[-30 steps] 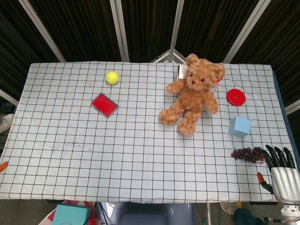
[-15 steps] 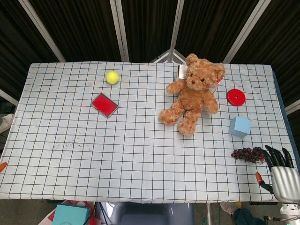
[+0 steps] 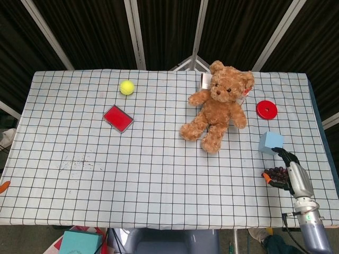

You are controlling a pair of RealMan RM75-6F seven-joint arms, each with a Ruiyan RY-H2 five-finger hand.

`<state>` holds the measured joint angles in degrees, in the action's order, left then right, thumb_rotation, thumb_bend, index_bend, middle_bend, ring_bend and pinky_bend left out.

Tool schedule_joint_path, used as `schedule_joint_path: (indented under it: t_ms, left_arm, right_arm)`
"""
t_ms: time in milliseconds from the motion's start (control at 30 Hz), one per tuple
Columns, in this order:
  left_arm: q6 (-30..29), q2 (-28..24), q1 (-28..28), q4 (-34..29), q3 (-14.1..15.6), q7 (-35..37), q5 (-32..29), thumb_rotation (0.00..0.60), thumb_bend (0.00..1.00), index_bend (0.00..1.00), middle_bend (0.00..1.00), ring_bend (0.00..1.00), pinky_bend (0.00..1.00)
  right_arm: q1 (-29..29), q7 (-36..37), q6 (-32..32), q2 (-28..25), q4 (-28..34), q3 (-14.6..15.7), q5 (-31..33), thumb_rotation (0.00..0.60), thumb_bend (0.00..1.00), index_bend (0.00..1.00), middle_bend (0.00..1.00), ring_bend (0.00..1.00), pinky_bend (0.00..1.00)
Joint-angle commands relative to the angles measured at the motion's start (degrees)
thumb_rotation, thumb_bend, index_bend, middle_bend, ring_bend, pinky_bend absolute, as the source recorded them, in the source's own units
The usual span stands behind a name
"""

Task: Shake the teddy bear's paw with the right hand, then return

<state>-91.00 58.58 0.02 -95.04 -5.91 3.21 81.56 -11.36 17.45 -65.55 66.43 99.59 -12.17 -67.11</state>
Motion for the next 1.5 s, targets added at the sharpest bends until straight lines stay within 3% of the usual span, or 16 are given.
schedule_joint_path:
  t_ms: [33,467,1033,1500]
  left_arm:
    - [-0.01,0.0,0.06,0.01,-0.06,-0.04,-0.2,0.6,0.2,0.25,0.11,0.06,0.19]
    - [-0.26,0.38,0.1,-0.15,-0.48,-1.29,-1.05,0.6,0.2,0.25,0.11,0.06,0.19]
    - [-0.2,-0.24,0.49,0.09,-0.98,0.05,-2.31,0.6,0.2,0.25,0.12,0.06,0.19]
    - [0.25,-0.53,0.55,0.14,-1.21,0.47,-3.08,0.6,0.2,0.25,0.12,0.06,0.19]
  right_arm:
    - [-4.21,3.64,6.06,1.42,-1.23,-4.46,7.4,0.6,0.31,0.2,0.16,0.19,0.0]
    - [-13.93,3.08,17.08,9.37,-13.86,-9.69,21.3,0.6,0.31,0.2,0.17,0.19,0.0]
    - [-25.58,-6.76,17.82,17.79,-24.67,-14.33,33.62,0.6,0.31,0.22,0.22,0.21,0.0]
    - [-30.23,-12.13,18.66,22.21,-32.11,-15.18,39.96,0.6,0.31,0.28,0.32,0.25,0.0]
